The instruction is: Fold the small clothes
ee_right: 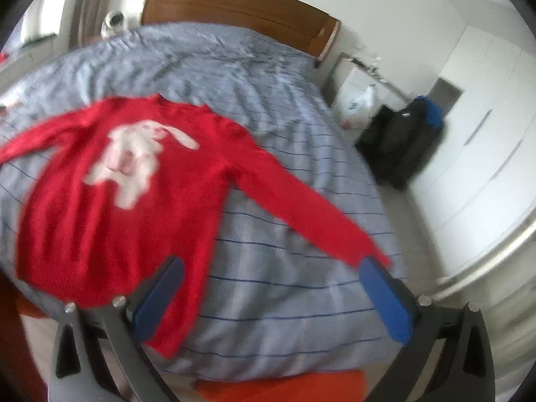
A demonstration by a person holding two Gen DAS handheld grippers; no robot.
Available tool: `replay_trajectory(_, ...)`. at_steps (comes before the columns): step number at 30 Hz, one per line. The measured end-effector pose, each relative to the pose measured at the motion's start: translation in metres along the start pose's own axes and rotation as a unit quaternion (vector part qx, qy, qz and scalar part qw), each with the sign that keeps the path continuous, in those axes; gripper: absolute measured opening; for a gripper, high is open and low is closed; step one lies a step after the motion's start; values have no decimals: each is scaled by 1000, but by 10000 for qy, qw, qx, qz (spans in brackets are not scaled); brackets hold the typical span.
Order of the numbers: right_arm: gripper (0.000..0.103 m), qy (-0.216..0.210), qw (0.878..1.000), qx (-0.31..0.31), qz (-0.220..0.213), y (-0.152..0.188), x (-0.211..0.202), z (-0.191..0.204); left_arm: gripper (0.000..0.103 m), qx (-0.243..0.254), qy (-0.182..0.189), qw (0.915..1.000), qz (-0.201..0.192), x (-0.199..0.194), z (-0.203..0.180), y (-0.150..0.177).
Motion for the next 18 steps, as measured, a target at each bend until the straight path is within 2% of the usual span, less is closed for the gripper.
replay_trajectory(2,103,-314,9994,116,127,9,7,10,103,-80,290,9995,-23,4,-12,-3)
replay_trajectory(3,103,-464,9986,133,219,15,10,17,103,-81,563,9984,-42,7,-23,-5)
replay_trajectory(6,103,-843,9956,234,333,26,15,34,103,196,947,9953,30,20,-50,-1)
replay_trajectory(9,103,-1075,9924,392,451,36,21,45,103,522,981,9931,379,42,-71,22)
replay_trajectory(13,103,-1055,9917,364,637,50,28,49,102,1201,832,9852,893,52,-82,64)
replay_trajectory(16,103,-1015,9921,291,676,57,29,49,102,1298,912,9836,860,38,-80,63)
replay_trajectory(18,103,-1029,9917,316,708,60,31,49,102,1092,1003,9860,761,29,-73,51)
Point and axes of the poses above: each gripper's, at about its wrist camera, not at the fingertips, and x roughly the way its jaws point, z to its left, y to its underside, the point moved 3 cm from there along x, roughly the way its jaws point, and after that the axes turned 15 degrees about -z, right-handed, at the moved point
